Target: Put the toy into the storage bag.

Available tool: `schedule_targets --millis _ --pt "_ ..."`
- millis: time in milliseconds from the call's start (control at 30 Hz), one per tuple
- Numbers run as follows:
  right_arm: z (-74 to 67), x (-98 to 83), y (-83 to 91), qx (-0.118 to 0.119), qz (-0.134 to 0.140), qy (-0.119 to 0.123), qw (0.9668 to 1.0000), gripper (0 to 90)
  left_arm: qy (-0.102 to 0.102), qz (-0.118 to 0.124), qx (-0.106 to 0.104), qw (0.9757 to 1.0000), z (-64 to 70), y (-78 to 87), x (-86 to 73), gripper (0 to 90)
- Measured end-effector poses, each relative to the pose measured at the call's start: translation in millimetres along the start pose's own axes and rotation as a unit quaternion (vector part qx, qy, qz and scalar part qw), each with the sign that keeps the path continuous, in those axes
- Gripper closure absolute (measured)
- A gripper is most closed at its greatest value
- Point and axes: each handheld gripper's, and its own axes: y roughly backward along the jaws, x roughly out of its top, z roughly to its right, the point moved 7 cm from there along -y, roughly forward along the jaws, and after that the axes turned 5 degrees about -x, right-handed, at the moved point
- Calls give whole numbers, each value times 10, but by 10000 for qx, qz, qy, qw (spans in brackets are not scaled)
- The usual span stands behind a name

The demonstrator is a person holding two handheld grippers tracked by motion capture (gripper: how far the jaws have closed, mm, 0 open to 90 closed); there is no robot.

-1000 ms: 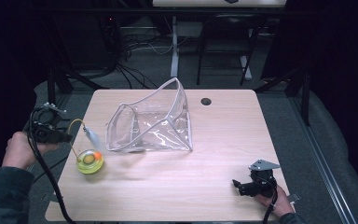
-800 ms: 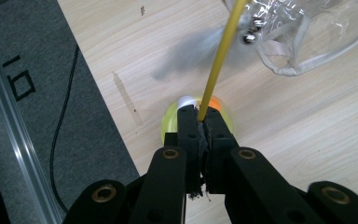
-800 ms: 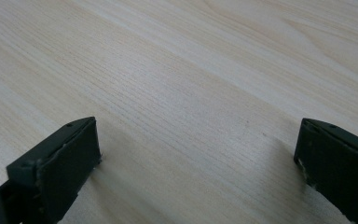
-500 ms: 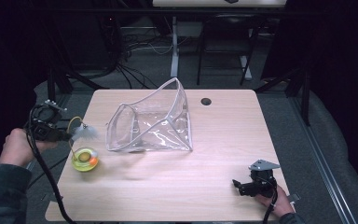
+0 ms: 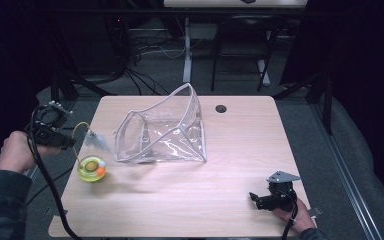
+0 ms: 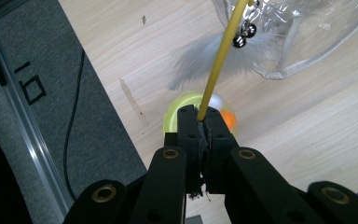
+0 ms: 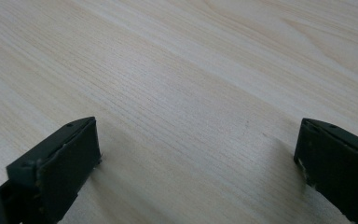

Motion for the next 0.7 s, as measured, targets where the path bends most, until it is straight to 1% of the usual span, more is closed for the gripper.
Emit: schedule_targets --millis 100,333,500,700 --pt "0 0 0 -6 -1 -3 10000 0 -40 -12 27 10000 9 42 38 881" --pt "-2 -2 3 -20 -8 -10 10000 0 -49 24 93 9999 2 164 83 881" --pt "-2 -1 3 -21 -8 -11 10000 0 -88 -9 132 9999 9 239 117 881" --pt "-2 -1 3 -19 -7 -15 10000 0 -217 -174 182 9994 27 306 191 881"
